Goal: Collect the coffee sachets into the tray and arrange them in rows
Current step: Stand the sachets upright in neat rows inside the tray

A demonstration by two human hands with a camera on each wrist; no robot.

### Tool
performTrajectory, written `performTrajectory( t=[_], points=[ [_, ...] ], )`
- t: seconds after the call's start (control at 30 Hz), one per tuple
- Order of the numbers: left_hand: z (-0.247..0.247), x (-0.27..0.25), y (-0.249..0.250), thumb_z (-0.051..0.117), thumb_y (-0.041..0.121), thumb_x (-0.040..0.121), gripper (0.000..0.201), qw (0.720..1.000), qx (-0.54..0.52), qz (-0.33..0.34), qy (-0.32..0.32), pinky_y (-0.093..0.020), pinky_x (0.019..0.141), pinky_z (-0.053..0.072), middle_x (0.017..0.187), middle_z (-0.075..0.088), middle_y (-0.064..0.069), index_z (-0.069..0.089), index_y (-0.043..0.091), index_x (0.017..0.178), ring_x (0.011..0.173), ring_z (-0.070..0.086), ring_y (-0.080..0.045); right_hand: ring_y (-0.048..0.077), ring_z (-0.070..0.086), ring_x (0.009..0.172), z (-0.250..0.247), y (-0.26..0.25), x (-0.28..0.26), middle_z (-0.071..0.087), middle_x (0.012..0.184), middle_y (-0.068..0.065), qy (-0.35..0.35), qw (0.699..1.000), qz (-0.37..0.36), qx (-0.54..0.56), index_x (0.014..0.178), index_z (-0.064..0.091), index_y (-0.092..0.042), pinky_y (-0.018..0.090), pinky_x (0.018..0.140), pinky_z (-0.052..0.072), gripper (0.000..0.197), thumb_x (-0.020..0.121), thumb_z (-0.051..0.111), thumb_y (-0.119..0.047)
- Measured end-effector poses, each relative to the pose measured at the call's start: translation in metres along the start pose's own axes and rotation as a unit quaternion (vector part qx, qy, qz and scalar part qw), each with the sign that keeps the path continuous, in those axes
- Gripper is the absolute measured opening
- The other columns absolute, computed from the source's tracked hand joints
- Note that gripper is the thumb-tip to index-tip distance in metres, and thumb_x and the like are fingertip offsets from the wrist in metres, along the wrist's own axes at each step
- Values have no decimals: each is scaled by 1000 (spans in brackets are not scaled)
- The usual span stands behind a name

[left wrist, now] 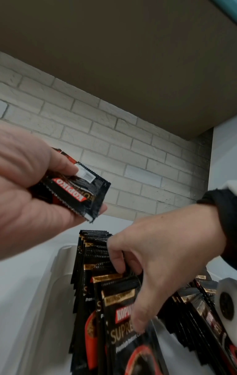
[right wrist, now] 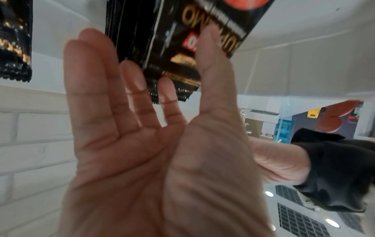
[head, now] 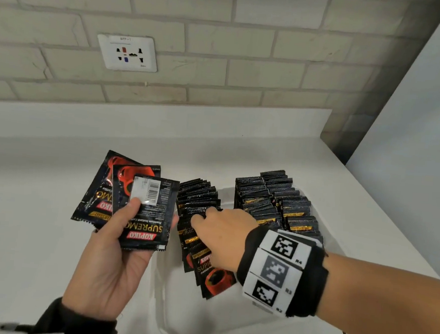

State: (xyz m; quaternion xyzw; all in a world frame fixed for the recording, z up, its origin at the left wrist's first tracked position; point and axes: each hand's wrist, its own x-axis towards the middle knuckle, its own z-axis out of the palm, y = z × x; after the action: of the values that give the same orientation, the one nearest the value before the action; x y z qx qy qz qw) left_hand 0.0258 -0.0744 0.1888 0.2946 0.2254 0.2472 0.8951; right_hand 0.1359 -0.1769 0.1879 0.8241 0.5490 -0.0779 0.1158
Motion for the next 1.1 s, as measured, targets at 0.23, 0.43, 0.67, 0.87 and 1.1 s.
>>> performTrajectory(
  t=[0.23, 0.43, 0.67, 0.87, 1.1],
  points=[
    [-1, 0, -9, 95, 14, 25, 100, 997, -32, -62, -32, -51, 67, 57, 110, 67, -21, 57, 6, 117, 98, 67, -35, 15, 55, 87, -24, 33, -27, 57, 101, 0, 55, 981, 70, 173, 113, 50, -13, 25, 77, 48, 28, 91, 54, -31],
    [18, -7, -26, 56, 9, 72, 47, 992, -22, -111, -62, -40, 68, 59, 106, 68, -22, 56, -1, 119, 85, 71, -28, 13, 68, 74, -23, 31, -52, 64, 88, -3, 92, 800, 123, 580, 105, 55, -23, 30, 71, 58, 38, 76, 60, -48],
    [24, -15, -40, 56, 12, 71, 42, 988, -5, -132, -76, -41, 72, 57, 100, 70, -22, 61, -3, 110, 77, 71, -27, 10, 58, 47, 2, 25, -55, 61, 57, 1, 159, 673, 145, 707, 72, 52, -11, 20, 46, 49, 22, 71, 73, -14],
    [24, -15, -35, 56, 18, 72, 45, 989, -28, -137, -43, -48, 68, 57, 105, 69, -20, 60, 1, 113, 89, 69, -30, 7, 48, 38, 2, 31, -73, 59, 48, 0, 188, 673, 151, 699, 74, 53, -10, 16, 37, 37, 21, 69, 72, -19],
    [26, -16, -42, 59, 8, 68, 43, 984, -21, -175, -10, -54, 66, 54, 96, 71, -20, 58, 4, 111, 79, 71, -30, 4, 64, 77, -16, 32, -99, 67, 81, -6, 549, 697, -3, 461, 79, 67, -23, 13, 71, 49, 18, 68, 69, -9]
  ],
)
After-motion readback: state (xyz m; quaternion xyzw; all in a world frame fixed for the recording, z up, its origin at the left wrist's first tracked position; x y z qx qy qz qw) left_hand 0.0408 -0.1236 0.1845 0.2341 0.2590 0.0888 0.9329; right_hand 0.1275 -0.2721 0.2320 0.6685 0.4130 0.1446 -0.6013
